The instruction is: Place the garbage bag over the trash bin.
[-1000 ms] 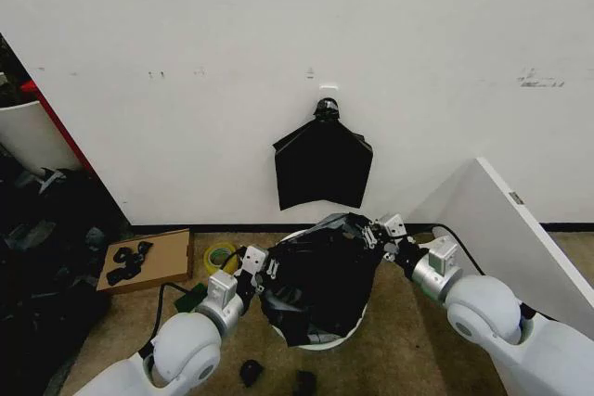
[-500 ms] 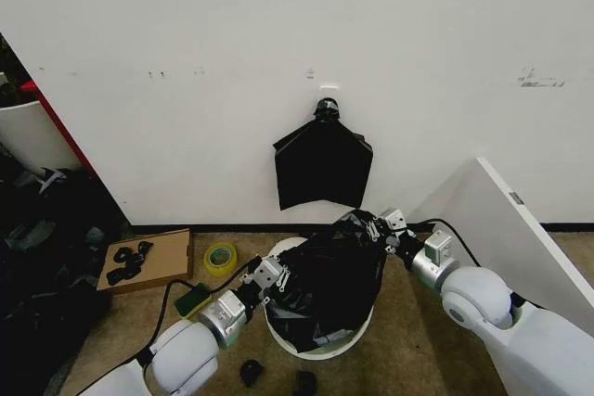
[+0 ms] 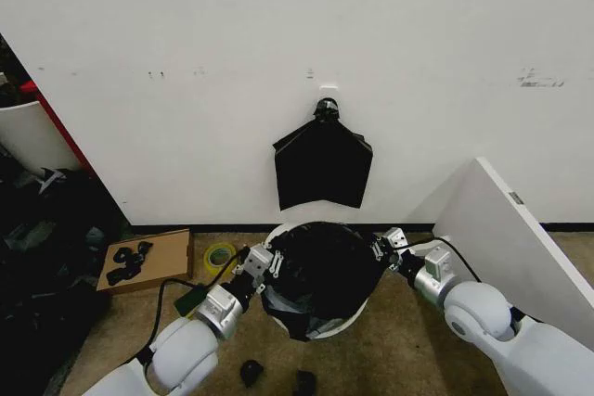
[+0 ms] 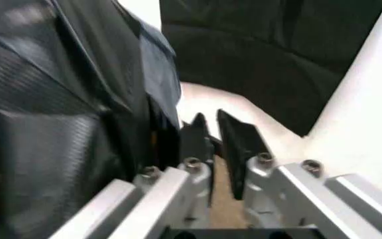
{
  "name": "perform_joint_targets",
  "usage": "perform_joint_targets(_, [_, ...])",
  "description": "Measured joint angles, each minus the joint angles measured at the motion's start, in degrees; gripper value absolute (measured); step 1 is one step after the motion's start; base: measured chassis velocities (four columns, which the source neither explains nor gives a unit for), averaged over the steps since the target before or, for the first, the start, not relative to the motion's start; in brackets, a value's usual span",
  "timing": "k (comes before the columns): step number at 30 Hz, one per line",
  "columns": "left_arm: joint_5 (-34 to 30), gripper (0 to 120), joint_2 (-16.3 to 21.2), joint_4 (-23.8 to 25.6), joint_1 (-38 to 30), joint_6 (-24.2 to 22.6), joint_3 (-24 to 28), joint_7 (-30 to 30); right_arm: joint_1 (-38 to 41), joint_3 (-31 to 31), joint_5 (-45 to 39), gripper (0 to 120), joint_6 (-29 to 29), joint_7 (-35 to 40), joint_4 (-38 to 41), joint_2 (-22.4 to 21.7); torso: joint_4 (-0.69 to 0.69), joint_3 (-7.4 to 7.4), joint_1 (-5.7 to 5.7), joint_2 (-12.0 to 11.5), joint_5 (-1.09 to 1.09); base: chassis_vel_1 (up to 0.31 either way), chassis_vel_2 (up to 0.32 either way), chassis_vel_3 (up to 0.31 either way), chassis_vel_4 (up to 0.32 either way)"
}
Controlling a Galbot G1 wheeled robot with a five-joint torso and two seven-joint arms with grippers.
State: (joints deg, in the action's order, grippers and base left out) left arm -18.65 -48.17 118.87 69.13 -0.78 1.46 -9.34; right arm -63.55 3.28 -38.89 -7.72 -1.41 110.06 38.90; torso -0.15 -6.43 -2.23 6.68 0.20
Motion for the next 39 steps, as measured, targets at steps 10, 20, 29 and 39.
perform_joint_targets(10, [-7.86, 4, -0.07, 0.46, 1.14, -2.53, -1.15, -0.74, -0.76, 5.06, -18.09, 46, -0.41, 1.42, 1.37, 0.65, 0.00, 0.00, 0.00, 0.01, 0.00, 0.000, 0.000, 0.000, 0.000])
perform_joint_targets(20, [-11.64, 4, -0.94, 1.51, 3.26, -3.81, -4.82, -3.23, -1.43, 7.82, -28.58, 82, -3.89, 3.91, 1.19, 1.95, 0.00, 0.00, 0.00, 0.01, 0.00, 0.000, 0.000, 0.000, 0.000])
perform_joint_targets(29, [-14.05, 4, -2.75, 2.42, 6.40, -5.33, -6.53, -7.60, -9.21, 13.73, -31.61, 100, -5.89, 7.99, 8.48, 3.16, 0.00, 0.00, 0.00, 0.01, -0.01, 0.000, 0.000, 0.000, 0.000])
perform_joint_targets(39, [-14.62, 4, -2.96, 2.42, 5.54, -5.79, -5.83, -8.08, -15.01, 11.15, -23.16, 100, -6.69, 10.29, 13.54, 7.65, 0.00, 0.00, 0.00, 0.01, 0.00, 0.000, 0.000, 0.000, 0.000])
